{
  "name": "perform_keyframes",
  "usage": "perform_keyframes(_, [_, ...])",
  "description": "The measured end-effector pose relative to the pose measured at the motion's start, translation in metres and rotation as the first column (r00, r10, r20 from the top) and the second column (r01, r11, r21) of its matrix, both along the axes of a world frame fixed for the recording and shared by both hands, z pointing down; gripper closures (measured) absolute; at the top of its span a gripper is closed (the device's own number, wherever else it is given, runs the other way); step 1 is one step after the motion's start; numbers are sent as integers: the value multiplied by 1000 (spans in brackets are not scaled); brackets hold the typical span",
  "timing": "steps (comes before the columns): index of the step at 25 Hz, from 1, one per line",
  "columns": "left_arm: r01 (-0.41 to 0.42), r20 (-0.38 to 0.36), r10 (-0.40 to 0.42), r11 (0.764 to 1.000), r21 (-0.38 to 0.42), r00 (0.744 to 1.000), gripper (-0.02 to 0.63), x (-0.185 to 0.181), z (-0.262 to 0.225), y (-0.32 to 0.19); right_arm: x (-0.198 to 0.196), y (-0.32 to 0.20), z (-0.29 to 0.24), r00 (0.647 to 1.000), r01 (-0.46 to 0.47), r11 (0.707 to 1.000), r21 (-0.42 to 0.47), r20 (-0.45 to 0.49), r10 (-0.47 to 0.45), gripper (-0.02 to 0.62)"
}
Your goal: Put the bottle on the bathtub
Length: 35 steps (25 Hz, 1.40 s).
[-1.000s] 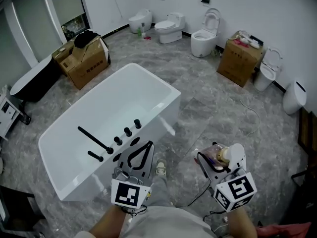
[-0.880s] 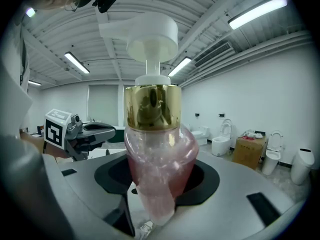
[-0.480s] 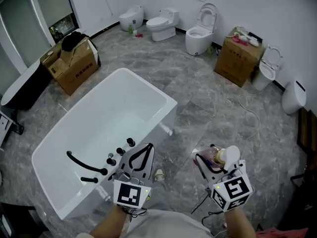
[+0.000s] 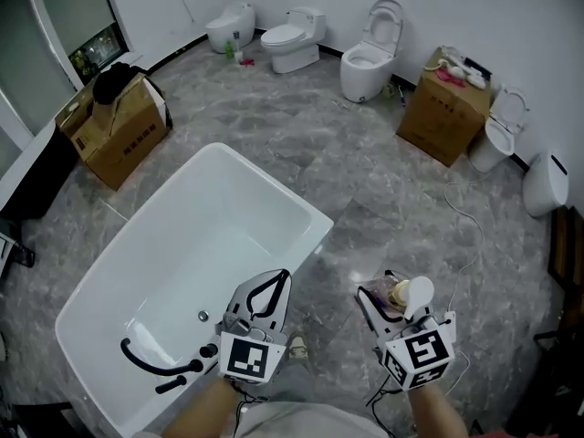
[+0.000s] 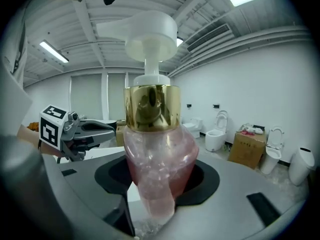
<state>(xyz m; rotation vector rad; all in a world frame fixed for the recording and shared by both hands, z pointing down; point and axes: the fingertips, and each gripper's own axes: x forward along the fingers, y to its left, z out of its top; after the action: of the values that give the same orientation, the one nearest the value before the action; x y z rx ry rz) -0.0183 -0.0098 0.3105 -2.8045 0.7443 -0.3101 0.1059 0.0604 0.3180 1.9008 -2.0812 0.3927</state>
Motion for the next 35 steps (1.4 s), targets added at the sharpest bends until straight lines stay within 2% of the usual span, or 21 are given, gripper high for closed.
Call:
perform_keyframes(7, [8, -8, -8, 1000, -14, 1000, 588, 18, 32, -84, 18, -96, 27, 999, -17, 999, 34, 46, 15, 345])
perform_keyframes(15, [40, -6, -40, 997, -60, 999, 588, 41, 80, -134, 42, -170, 80, 998, 15, 1000, 2, 56, -15, 345])
perform_keyframes(19, [94, -10, -95, 992, -87, 995, 588, 49, 105, -157, 52, -200, 112, 997, 41, 999, -22, 72, -40, 344])
perform_keyframes(27, [210, 56, -205, 972, -104, 977, 588, 64, 170, -197, 69, -256, 187, 983, 177, 983, -51, 48, -175, 345])
perform_keyframes(30, [258, 64, -252, 959, -115, 966, 588, 66, 194, -206, 66, -276, 215, 968, 246, 967, -63, 59, -242, 344])
perform_keyframes(35, [346, 38, -344, 923, -167, 938, 588, 73, 232, -216, 66, -298, 260, 943, 333, 940, -79, 55, -329, 344])
